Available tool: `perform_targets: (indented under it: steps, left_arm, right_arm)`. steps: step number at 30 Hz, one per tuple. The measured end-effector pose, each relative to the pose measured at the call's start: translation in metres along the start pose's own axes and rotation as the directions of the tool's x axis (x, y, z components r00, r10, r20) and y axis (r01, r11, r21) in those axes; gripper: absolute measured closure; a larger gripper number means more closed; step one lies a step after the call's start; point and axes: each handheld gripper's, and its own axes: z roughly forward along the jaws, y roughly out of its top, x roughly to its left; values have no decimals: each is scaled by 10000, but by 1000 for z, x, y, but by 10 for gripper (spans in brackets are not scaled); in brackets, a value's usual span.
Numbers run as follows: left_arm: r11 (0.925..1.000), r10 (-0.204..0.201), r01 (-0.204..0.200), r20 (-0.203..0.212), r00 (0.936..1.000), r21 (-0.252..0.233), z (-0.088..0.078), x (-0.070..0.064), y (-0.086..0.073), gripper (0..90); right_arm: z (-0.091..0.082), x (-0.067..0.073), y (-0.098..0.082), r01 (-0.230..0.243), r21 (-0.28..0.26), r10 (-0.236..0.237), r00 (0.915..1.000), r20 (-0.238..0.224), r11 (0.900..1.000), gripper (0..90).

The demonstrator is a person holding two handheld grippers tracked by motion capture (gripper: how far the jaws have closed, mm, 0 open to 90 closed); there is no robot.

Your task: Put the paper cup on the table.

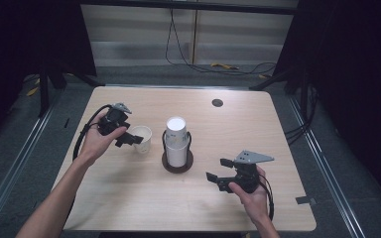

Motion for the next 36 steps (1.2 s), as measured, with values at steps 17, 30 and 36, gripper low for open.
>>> perform_targets:
  steps: [17,30,36]
  left_arm:
    - [9892,-200,212,96,9998,-1449,-14,-17,-22,167]
    - [9686,-199,165,-110,9997,-2480,-26,-40,-39,175]
    - [9617,-163,194,136,9998,-2735,-24,-51,-54,174]
  right_arm:
    - [3,0,0,-168,18,168,9999,7,9999,203]
    - [2,1,-1,-131,22,131,9999,71,9999,204]
    - [3,1,-2,-60,121,58,9998,201,9999,207]
